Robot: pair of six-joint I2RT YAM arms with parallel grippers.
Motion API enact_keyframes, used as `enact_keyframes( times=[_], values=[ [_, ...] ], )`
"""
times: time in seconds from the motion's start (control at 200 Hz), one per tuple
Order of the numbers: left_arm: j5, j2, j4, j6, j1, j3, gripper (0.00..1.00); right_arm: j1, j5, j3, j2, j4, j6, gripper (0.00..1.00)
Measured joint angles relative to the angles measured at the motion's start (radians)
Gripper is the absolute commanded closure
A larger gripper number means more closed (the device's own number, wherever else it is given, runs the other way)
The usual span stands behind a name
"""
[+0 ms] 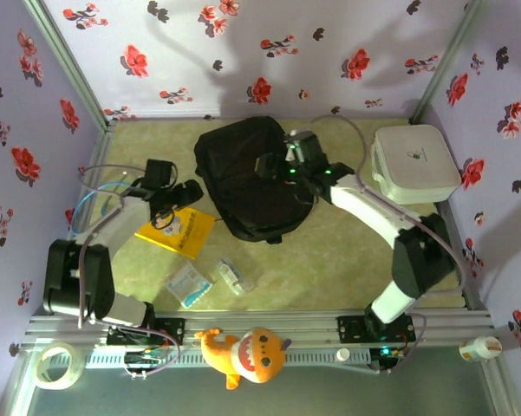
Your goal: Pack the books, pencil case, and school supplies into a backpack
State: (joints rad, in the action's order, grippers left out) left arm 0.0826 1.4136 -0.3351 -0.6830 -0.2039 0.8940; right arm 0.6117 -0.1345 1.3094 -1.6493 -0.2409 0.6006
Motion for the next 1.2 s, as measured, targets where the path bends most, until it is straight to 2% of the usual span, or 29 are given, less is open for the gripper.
enact_keyframes(
  times=[0.24, 0.385, 0.495, 0.665, 0.945, 1.055, 1.2],
  values=[
    [0.003, -0.172, -0.035, -0.096, 0.152, -0.201, 0.17, 0.2, -0.015, 0.264, -0.258, -0.101, -0.092, 0.35],
    [0.013, -0.266, -0.042, -0.171, 0.226, -0.332, 0.23, 0.278, -0.055, 0.43, -0.41, -0.147, -0.119, 0.43],
    [0.028, -0.315, -0.032, -0.228, 0.251, -0.395, 0.3, 0.319, -0.081, 0.54, -0.522, -0.187, -0.134, 0.46],
    [0.058, -0.31, 0.011, -0.278, 0.251, -0.424, 0.36, 0.339, -0.092, 0.675, -0.658, -0.252, -0.15, 0.46],
    [0.08, -0.265, 0.074, -0.307, 0.253, -0.431, 0.39, 0.337, -0.092, 0.818, -0.79, -0.33, -0.175, 0.53],
    [0.082, -0.251, 0.087, -0.316, 0.253, -0.446, 0.41, 0.337, -0.097, 0.828, -0.81, -0.341, -0.179, 0.58],
    [0.085, -0.246, 0.097, -0.33, 0.255, -0.452, 0.42, 0.338, -0.108, 0.828, -0.824, -0.352, -0.182, 0.59]
  ],
)
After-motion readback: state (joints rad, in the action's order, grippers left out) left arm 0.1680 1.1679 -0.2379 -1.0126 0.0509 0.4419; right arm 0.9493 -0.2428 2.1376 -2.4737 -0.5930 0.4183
